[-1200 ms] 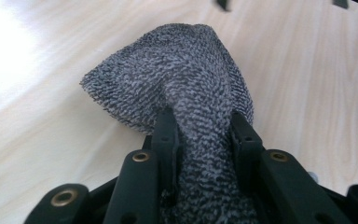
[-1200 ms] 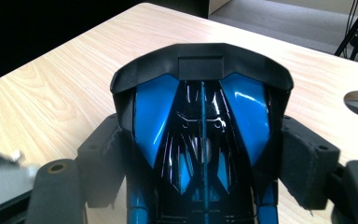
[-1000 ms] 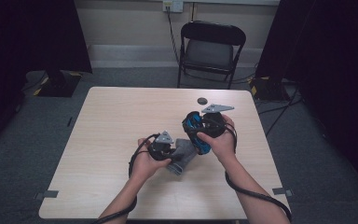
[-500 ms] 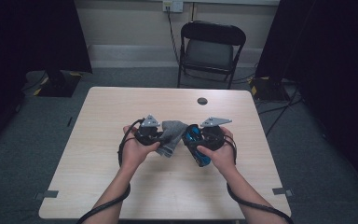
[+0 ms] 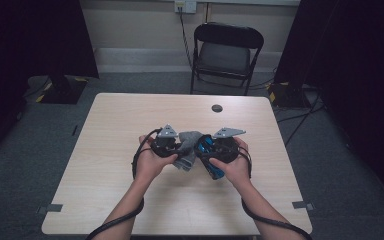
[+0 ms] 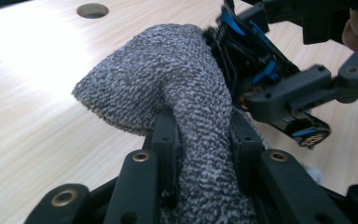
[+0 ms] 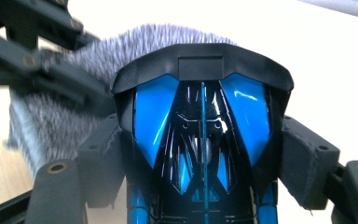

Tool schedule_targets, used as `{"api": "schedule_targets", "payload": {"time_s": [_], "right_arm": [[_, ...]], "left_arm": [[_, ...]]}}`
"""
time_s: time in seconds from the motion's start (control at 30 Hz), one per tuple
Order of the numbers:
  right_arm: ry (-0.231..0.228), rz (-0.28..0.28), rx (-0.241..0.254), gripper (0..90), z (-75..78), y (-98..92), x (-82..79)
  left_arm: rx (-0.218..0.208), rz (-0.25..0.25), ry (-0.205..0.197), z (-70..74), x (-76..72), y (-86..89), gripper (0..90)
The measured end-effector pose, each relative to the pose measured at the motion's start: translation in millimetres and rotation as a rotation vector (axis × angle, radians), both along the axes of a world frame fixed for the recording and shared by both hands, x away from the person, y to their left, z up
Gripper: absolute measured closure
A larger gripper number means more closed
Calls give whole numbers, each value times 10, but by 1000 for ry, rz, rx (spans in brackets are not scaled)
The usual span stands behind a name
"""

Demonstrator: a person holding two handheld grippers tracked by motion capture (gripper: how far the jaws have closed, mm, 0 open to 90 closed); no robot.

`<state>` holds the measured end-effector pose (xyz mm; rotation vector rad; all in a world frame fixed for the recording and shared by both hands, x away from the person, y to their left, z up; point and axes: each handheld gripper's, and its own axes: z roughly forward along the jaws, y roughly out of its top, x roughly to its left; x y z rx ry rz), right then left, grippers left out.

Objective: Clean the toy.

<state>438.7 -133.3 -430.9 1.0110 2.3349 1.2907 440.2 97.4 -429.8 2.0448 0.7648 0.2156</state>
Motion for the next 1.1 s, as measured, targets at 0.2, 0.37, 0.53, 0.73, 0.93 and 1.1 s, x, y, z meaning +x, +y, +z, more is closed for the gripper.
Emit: {"api": "schedule_targets", "payload": {"time_s": [0.2, 0.37, 0.53, 0.73, 0.93, 1.1], "right_arm": [[-9, 0, -8, 254, 55, 39, 25], [-9, 0, -13, 254, 86, 86, 51], [-9, -4, -15, 254, 92, 113, 60], [-5, -23, 4, 254, 109, 115, 94], [5, -39, 15, 254, 173, 93, 171], [10, -55, 28, 254, 202, 69, 215]], "left_arm": [[1, -7, 8, -31, -12, -26, 694], [18, -17, 13, -68, -38, -58, 694], [41, -24, 9, -89, -59, -85, 694], [45, -57, 33, -139, -77, -145, 695], [44, -103, 44, -219, -137, -266, 695], [47, -127, 51, -264, -194, -347, 694]]}}
